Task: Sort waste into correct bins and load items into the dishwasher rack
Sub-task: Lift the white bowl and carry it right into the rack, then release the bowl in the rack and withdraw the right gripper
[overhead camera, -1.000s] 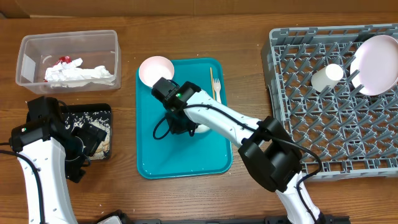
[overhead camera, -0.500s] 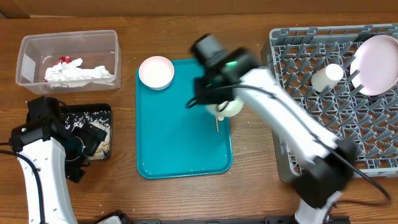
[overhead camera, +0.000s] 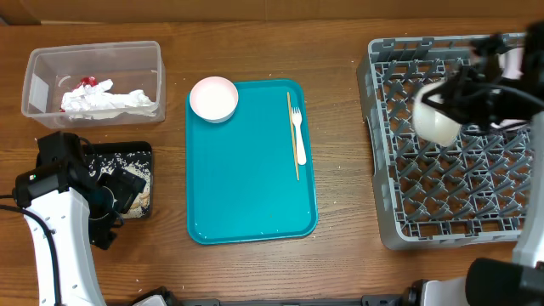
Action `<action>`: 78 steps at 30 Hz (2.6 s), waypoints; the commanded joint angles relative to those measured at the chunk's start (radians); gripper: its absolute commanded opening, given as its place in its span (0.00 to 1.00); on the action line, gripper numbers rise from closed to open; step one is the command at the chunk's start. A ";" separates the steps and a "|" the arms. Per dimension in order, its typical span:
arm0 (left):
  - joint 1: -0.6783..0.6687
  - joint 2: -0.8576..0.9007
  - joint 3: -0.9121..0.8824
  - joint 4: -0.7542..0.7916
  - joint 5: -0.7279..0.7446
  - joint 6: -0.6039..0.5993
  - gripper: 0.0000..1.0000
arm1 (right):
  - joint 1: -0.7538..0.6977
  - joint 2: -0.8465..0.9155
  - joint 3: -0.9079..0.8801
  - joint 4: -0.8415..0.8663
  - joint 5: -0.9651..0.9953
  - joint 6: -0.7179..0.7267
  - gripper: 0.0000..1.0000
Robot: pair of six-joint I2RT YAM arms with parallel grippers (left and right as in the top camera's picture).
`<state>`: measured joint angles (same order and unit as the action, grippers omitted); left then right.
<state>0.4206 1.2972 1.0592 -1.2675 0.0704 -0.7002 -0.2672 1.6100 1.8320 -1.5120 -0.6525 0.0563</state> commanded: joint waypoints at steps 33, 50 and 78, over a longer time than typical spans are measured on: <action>0.001 0.001 -0.002 0.001 0.000 0.013 1.00 | -0.402 0.132 -0.653 0.626 -0.695 -0.491 0.04; 0.001 0.001 -0.002 0.001 0.000 0.013 1.00 | -0.404 0.093 -0.621 0.742 -0.259 0.113 0.17; 0.001 0.001 -0.002 0.001 0.000 0.013 1.00 | 0.098 -0.251 -0.439 0.328 0.396 0.286 0.55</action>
<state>0.4206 1.2976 1.0592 -1.2675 0.0708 -0.7002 -0.3439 1.3640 1.3697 -1.1889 -0.3656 0.3531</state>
